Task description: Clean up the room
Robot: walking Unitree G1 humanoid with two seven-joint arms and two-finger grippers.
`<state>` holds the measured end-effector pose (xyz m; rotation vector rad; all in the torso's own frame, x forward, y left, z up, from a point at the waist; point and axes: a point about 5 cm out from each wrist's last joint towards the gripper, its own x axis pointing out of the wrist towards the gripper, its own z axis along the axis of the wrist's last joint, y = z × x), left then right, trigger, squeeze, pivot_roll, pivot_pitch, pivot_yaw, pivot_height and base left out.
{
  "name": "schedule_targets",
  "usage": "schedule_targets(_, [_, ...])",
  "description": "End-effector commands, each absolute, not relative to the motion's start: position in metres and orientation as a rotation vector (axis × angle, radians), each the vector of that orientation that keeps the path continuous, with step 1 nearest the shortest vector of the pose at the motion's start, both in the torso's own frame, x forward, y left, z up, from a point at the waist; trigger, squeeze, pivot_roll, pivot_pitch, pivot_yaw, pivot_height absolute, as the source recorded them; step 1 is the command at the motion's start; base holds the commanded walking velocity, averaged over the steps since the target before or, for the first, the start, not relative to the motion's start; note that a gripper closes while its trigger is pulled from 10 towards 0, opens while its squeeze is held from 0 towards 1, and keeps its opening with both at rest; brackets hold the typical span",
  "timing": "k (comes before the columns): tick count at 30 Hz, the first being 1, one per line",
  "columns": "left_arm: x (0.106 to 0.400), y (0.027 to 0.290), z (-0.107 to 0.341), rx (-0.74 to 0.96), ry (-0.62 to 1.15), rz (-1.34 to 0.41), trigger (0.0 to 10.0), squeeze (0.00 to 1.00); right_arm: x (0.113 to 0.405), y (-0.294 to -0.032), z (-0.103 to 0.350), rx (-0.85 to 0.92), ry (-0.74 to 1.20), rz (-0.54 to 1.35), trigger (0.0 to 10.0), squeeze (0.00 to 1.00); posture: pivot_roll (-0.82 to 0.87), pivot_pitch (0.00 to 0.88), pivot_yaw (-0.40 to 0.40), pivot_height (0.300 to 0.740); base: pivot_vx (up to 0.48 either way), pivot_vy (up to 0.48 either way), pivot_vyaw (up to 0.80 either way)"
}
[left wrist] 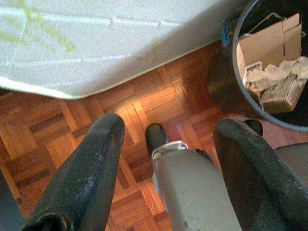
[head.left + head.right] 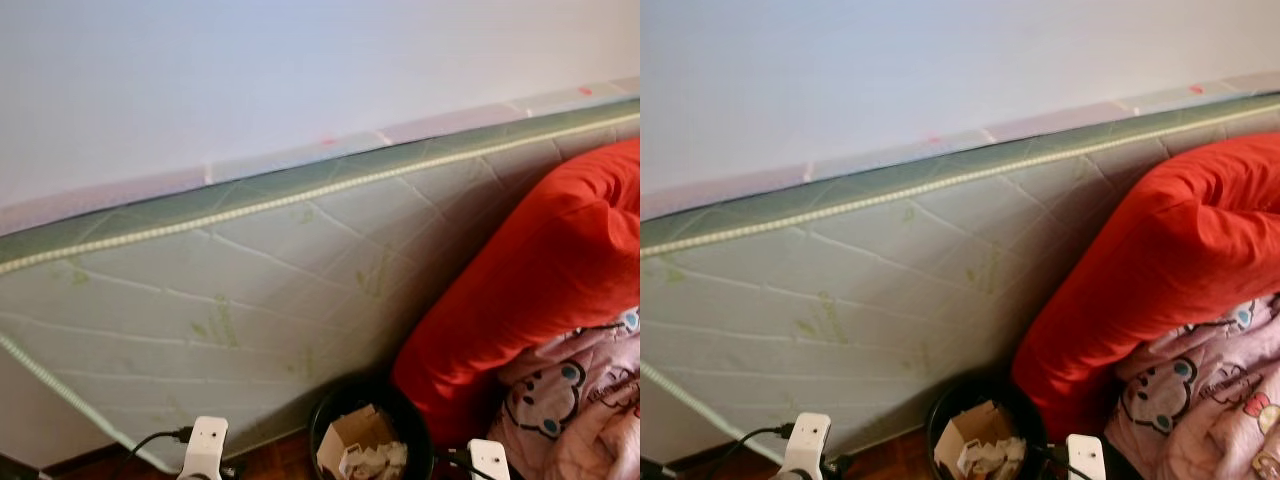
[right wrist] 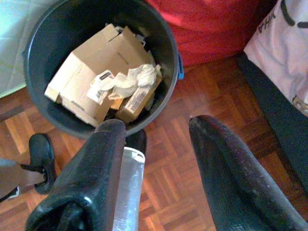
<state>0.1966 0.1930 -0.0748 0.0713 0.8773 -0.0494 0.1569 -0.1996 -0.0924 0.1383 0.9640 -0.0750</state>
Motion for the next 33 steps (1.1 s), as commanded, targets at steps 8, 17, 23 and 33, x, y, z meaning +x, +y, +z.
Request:
schedule_targets(8, [0.1925,0.1955,-0.0768,0.092,0.899,-0.057,10.0,0.0,0.1539,-0.1974,-0.0941,0.152,0.979,-0.079,10.0,0.0,0.04,0.0,-0.032,0.74,-0.262,0.0,0.0])
schedule_targets(17, [0.1927,0.1954,-0.0768,0.09,0.899,-0.057,10.0,0.0,0.1544,-0.1975,-0.0939,0.148,0.98,-0.073,10.0,0.0,0.04,0.0,-0.035,0.74,-0.26,0.0,0.0])
schedule_targets(23, [0.1925,0.1952,-0.0771,0.098,0.904,-0.055,10.0,0.0,0.1544,-0.1979,-0.0939,0.147,0.981,-0.071,10.0,0.0,0.04,0.0,-0.037,0.74,-0.086,0.0,0.0])
schedule_targets(33, [0.1924,0.195,-0.0771,0.096,0.903,-0.051,10.0,0.0,0.1545,-0.1981,-0.0938,0.146,0.981,-0.068,10.0,0.0,0.04,0.0,-0.039,0.74,0.0,0.0,0.0])
